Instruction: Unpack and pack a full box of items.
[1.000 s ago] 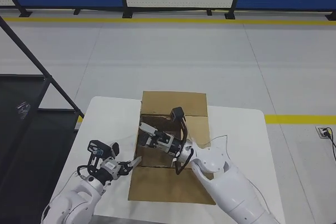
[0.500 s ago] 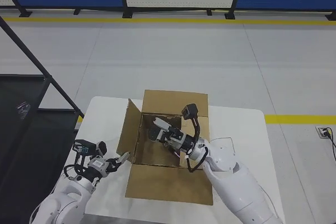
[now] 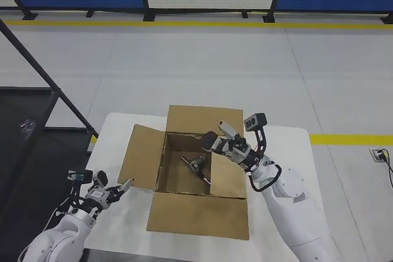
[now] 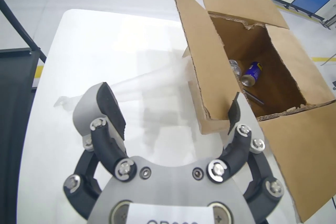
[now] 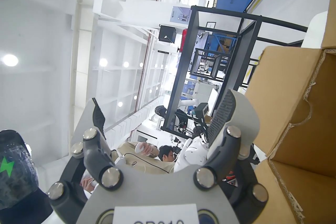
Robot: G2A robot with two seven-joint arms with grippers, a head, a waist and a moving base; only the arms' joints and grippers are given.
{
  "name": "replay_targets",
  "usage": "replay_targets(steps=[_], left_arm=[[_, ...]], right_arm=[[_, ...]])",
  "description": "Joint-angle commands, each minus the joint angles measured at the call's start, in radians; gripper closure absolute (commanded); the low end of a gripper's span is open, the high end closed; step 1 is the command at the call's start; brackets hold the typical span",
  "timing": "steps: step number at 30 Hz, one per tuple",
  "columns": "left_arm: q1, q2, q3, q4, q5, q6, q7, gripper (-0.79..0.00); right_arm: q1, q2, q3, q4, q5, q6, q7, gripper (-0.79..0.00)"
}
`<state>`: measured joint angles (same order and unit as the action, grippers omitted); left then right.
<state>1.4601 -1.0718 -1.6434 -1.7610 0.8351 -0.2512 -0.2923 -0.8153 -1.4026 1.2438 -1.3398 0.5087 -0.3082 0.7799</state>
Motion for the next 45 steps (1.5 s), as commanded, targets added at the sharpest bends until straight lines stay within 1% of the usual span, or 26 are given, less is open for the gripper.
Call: replay_targets(steps=[1, 5, 11, 16, 23, 25, 31, 35, 38, 41, 43, 45], left_arm=[[-0.003, 0.000, 0.002, 0.023, -0.001, -0.005, -0.010, -0.785], [-0.016, 0.001, 0.013, 0.061, 0.011, -0.022, -0.024, -0.785], [-0.038, 0.001, 0.030, 0.103, 0.025, -0.034, -0.036, -0.785], [-0.040, 0.002, 0.017, 0.096, 0.022, -0.046, -0.022, -0.785], [0.004, 0.007, -0.051, 0.010, 0.007, -0.066, 0.016, -0.785], [0.017, 0.007, -0.068, -0.022, -0.006, -0.071, 0.026, -0.785], [0.048, 0.007, -0.089, -0.132, -0.038, -0.088, 0.052, -0.785], [0.049, 0.007, -0.087, -0.224, -0.082, -0.123, 0.046, -0.785], [0.031, 0.007, -0.068, -0.275, -0.118, -0.152, 0.017, -0.785], [-0.012, 0.008, -0.014, -0.302, -0.162, -0.179, -0.041, -0.785], [-0.057, 0.006, 0.045, -0.295, -0.172, -0.171, -0.077, -0.785], [-0.115, 0.001, 0.122, -0.257, -0.230, -0.167, -0.115, -0.785]], right_arm=[[-0.014, 0.006, 0.028, -0.014, 0.018, 0.001, 0.013, -0.785], [-0.045, 0.017, 0.077, -0.048, 0.052, 0.014, 0.045, -0.785], [-0.100, 0.033, 0.129, -0.114, 0.053, 0.020, 0.069, -0.785], [-0.112, 0.037, 0.139, -0.126, 0.035, 0.033, 0.064, -0.785], [-0.112, 0.037, 0.139, -0.126, 0.035, 0.033, 0.064, -0.785], [-0.127, 0.039, 0.135, -0.143, 0.033, 0.041, 0.065, -0.785], [-0.155, 0.052, 0.161, -0.174, 0.014, 0.019, 0.135, -0.785], [-0.180, 0.064, 0.200, -0.194, 0.013, -0.008, 0.194, -0.785], [-0.209, 0.075, 0.238, -0.215, 0.018, -0.036, 0.240, -0.785], [-0.243, 0.085, 0.281, -0.239, 0.026, -0.064, 0.281, -0.785], [-0.268, 0.093, 0.314, -0.256, 0.029, -0.090, 0.302, -0.785], [-0.303, 0.099, 0.344, -0.278, 0.017, -0.130, 0.318, -0.785]])
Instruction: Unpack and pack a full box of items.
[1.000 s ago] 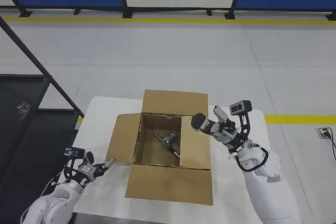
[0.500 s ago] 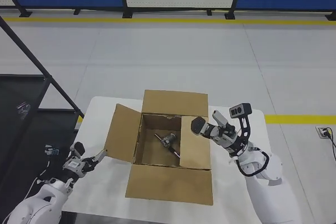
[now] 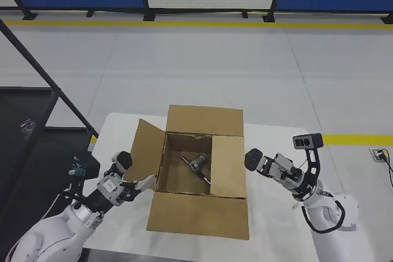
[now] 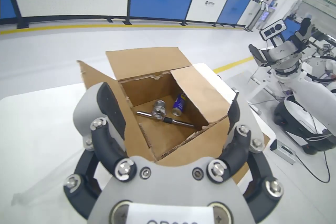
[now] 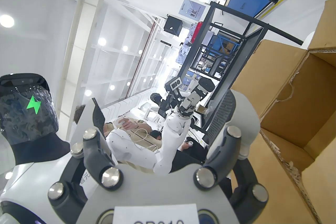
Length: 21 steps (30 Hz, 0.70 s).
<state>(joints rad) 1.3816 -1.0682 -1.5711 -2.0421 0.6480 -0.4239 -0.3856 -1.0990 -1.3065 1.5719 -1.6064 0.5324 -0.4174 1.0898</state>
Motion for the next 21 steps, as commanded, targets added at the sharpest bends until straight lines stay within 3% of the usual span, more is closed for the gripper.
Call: replay_targets(steps=[1, 9, 10, 21], left_arm=[[-0.072, -0.005, 0.085, 0.044, -0.039, 0.018, -0.035, -0.785], [-0.324, -0.048, 0.377, 0.257, -0.093, 0.095, -0.091, -0.785], [-0.334, -0.050, 0.385, 0.268, -0.098, 0.100, -0.096, -0.785], [-0.331, -0.050, 0.386, 0.271, -0.090, 0.107, -0.095, -0.785]], right_arm=[[-0.039, 0.007, 0.029, -0.026, -0.011, -0.035, 0.017, -0.785], [-0.151, 0.028, 0.143, -0.081, -0.055, -0.088, -0.018, -0.785], [-0.158, 0.029, 0.161, -0.072, -0.045, -0.088, -0.063, -0.785], [-0.158, 0.029, 0.161, -0.072, -0.045, -0.088, -0.063, -0.785]])
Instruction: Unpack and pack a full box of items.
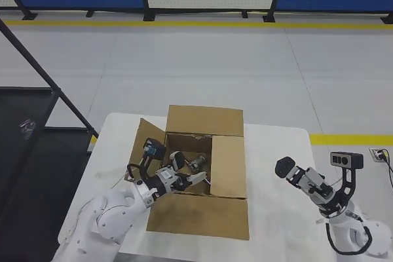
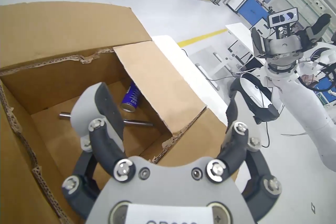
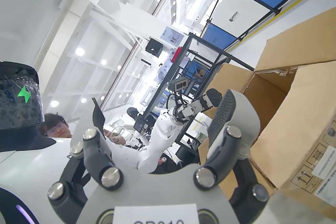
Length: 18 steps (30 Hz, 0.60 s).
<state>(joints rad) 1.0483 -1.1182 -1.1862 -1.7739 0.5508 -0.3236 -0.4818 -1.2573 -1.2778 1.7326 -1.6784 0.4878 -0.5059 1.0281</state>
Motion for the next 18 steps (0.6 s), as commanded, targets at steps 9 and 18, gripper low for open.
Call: replay_targets(steps=[9, 18], left_arm=[[-0.141, -0.039, 0.163, 0.191, -0.139, 0.063, -0.176, -0.785], [-0.315, -0.102, 0.296, 0.474, -0.406, 0.006, -0.265, -0.785]], right_arm=[[0.032, 0.014, -0.009, -0.006, -0.024, 0.024, 0.004, -0.785], [-0.011, 0.032, 0.050, -0.013, -0.011, 0.008, 0.008, -0.785]])
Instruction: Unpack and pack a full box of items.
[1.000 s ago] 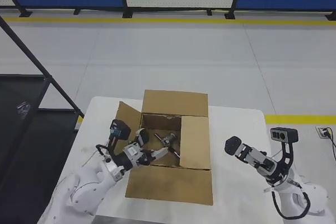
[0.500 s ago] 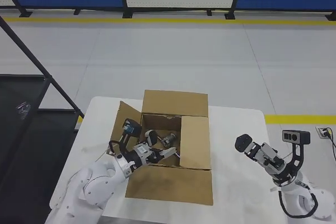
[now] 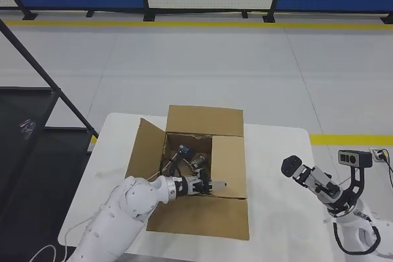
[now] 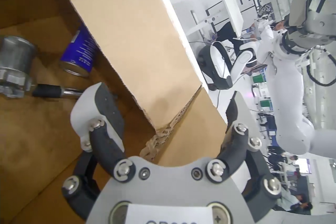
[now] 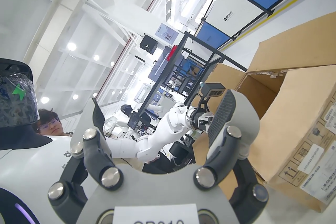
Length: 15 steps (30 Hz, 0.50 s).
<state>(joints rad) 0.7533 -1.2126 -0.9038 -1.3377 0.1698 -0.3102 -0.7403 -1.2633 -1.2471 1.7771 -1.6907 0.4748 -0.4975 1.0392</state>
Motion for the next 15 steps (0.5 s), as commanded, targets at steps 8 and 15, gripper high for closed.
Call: replay_targets(steps=[8, 15], left_arm=[[-0.106, -0.050, 0.056, 0.196, -0.215, -0.126, -0.042, -0.785], [-0.111, -0.054, 0.043, 0.197, -0.253, -0.171, -0.059, -0.785]], right_arm=[[-0.037, 0.013, 0.028, -0.009, 0.023, -0.011, -0.020, -0.785], [-0.047, 0.020, 0.023, -0.017, 0.032, -0.020, -0.031, -0.785]])
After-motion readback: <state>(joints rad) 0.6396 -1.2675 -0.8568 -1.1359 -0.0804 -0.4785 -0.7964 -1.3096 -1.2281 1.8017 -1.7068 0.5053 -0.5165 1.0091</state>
